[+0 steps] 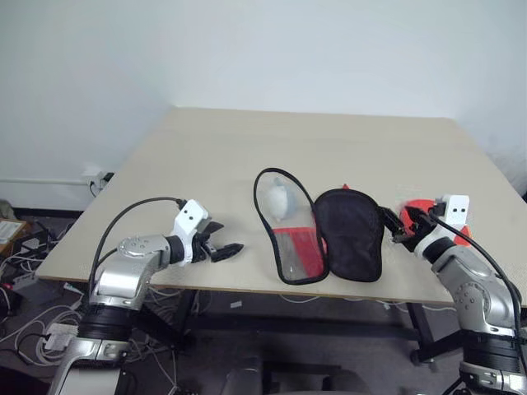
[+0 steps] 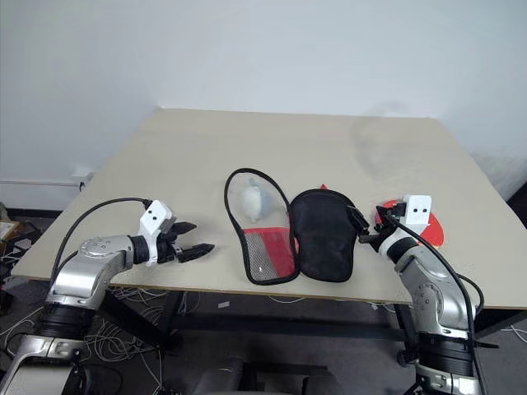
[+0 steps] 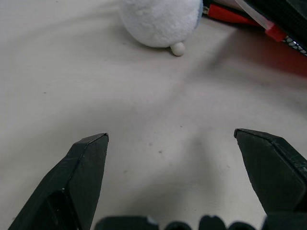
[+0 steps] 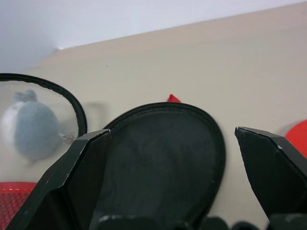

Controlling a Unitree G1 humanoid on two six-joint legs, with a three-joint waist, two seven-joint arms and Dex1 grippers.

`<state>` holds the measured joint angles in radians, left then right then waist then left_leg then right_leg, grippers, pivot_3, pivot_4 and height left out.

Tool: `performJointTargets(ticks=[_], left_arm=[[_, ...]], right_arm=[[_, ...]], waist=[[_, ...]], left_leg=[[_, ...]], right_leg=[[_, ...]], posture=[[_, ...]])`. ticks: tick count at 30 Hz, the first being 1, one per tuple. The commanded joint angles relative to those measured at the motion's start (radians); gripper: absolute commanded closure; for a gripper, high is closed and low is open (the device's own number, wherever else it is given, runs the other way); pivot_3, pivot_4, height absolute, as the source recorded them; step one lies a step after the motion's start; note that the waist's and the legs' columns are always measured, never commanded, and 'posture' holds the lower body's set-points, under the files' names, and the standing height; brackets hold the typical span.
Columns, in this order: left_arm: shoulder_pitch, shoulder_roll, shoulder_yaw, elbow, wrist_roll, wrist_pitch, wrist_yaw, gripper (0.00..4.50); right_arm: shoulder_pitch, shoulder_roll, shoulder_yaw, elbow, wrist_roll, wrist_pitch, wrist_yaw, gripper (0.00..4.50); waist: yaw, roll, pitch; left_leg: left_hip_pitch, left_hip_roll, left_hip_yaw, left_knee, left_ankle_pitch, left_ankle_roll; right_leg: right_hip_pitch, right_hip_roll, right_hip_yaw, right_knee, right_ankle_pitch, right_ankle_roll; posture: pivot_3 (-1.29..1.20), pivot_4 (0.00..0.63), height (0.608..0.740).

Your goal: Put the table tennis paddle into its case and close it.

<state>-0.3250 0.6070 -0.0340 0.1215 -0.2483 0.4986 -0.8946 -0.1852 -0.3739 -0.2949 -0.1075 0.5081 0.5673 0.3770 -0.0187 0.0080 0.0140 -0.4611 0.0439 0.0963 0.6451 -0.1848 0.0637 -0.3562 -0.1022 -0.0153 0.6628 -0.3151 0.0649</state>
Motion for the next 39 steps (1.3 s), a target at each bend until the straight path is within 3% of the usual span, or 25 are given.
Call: performJointTargets(ticks=[1,10,18,23,39], left_arm=[[-0.006,-0.001,0.002,-0.039,-0.001,0.0,0.01,0.0],[0.007,0.027,-0.012,-0.125,-0.044,0.064,-0.064,0.0],[-0.037,0.031,-0.031,-0.239,-0.168,0.235,-0.14,0.0],[-0.082,0.0,-0.084,-0.215,-0.155,0.236,-0.136,0.0],[-0.141,-0.013,-0.14,-0.171,-0.154,0.224,-0.168,0.0]], right_arm=[[-0.006,-0.022,-0.026,-0.015,-0.006,-0.009,-0.01,0.02],[0.002,-0.044,-0.027,0.015,-0.067,-0.009,-0.068,0.02],[0.054,-0.164,-0.084,-0.01,-0.078,0.103,-0.083,0.02],[0.063,-0.265,-0.095,0.013,-0.071,0.234,-0.046,0.02],[0.059,-0.291,-0.097,0.171,-0.087,0.406,-0.024,0.02]], waist=[[0.0,0.0,0.0],[0.0,0.0,0.0],[0.0,0.0,0.0],[0.001,0.0,0.0],[0.001,0.0,0.0]], left_leg=[[0.0,0.0,0.0,0.0,0.0,0.0],[0.0,0.0,0.0,0.0,0.0,0.0],[0.0,0.0,0.0,0.0,0.0,0.0],[0.0,0.0,0.0,0.0,0.0,0.001],[0.0,0.0,0.0,0.001,0.001,0.003]], right_leg=[[0.0,0.0,0.0,0.0,0.0,0.0],[0.0,0.0,0.0,0.0,0.0,0.0],[0.0,0.0,0.0,0.0,0.0,0.0],[0.001,0.0,0.001,0.0,0.0,0.0],[0.001,0.0,0.001,-0.001,0.0,0.0]], posture=[[0.0,0.0,0.715],[0.0,0.0,0.715],[0.0,0.0,0.715],[0.0,0.0,0.715],[0.0,0.0,0.715]])
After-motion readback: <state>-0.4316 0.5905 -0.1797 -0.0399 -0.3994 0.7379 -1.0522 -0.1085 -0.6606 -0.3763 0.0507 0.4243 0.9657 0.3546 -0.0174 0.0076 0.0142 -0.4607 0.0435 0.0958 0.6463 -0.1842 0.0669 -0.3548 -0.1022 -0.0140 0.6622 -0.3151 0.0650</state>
